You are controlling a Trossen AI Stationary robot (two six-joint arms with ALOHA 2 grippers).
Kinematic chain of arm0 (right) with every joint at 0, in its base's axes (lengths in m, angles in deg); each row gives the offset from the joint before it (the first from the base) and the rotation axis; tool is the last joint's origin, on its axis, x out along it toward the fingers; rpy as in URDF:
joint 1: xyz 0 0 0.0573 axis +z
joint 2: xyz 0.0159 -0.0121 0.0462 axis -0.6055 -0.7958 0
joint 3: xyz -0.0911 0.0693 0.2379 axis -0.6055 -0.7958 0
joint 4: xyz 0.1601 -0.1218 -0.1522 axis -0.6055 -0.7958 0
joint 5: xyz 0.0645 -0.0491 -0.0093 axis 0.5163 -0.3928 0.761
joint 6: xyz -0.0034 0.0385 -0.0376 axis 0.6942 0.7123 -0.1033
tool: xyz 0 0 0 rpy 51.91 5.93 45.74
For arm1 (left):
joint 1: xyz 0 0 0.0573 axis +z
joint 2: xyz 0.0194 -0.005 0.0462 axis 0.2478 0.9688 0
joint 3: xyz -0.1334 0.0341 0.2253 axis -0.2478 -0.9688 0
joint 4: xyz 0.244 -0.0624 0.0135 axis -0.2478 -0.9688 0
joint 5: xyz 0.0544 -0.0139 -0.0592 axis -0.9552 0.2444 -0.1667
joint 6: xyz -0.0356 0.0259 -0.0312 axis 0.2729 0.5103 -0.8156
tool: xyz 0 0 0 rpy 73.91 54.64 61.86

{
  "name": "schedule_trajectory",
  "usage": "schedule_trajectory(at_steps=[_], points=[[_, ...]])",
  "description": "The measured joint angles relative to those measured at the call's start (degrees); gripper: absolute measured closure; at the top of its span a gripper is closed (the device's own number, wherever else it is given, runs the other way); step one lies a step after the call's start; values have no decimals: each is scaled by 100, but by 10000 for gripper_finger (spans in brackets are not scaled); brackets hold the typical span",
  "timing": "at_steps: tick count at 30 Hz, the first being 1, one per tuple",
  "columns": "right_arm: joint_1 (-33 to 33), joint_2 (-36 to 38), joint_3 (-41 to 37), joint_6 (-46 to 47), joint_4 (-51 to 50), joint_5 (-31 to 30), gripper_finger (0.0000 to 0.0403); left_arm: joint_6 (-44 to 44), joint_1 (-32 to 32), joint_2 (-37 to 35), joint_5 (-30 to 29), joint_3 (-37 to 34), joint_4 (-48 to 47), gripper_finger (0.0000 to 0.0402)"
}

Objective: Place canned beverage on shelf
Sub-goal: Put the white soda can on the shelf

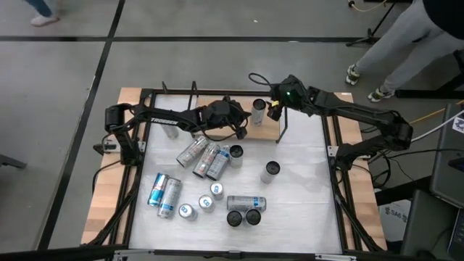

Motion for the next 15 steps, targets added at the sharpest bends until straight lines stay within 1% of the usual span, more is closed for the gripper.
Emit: schedule_trajectory(at_steps=[6,9,15], points=[[9,1,0,-111,17,202,81,-5,140,0,109,0,-9,401],[8,0,0,-111,19,202,81,-5,167,0,349,0,-11,401],[8,2,0,-111,19,269,81,-5,191,0,321,0,12,401]])
